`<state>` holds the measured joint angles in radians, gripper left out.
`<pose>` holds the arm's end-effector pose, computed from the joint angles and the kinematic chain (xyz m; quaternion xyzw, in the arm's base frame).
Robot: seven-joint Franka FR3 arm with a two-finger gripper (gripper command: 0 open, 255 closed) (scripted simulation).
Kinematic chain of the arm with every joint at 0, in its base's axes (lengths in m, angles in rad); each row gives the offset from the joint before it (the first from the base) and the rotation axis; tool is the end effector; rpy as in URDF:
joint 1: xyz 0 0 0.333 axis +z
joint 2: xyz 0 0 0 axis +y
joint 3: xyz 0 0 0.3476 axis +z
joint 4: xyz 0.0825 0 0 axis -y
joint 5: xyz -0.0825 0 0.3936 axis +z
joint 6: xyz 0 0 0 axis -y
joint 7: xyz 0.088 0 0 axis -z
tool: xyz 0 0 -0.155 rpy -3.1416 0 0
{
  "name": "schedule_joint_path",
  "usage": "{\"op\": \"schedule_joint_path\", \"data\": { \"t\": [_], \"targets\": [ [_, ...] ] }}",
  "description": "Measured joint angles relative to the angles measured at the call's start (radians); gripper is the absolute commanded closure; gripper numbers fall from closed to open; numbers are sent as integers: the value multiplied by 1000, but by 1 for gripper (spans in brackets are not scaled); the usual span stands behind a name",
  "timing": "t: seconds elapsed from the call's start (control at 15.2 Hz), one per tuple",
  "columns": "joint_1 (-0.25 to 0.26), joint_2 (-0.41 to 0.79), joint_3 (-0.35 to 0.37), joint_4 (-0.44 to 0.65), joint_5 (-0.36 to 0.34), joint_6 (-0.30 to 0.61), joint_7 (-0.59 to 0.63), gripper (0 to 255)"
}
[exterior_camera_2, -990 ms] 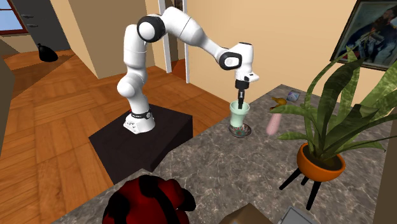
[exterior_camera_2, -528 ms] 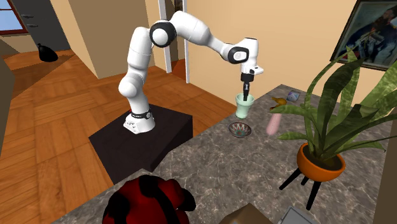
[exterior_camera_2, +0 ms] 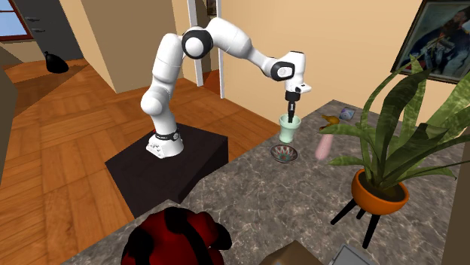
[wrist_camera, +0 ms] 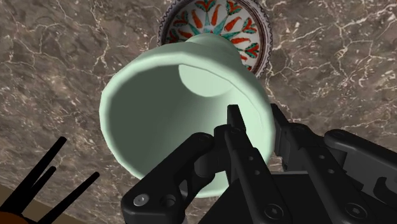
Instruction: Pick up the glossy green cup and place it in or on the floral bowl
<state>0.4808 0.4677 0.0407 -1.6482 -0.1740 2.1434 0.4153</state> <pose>0.6177 0.3351 0.3211 0.9931 0.0966 0.0418 0.0512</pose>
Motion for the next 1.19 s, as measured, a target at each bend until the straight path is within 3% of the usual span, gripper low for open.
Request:
{"op": "schedule_joint_path", "data": {
  "t": [1.19],
  "targets": [
    [4, 110, -10, -53, -21, 161, 30, 255]
  ]
}}
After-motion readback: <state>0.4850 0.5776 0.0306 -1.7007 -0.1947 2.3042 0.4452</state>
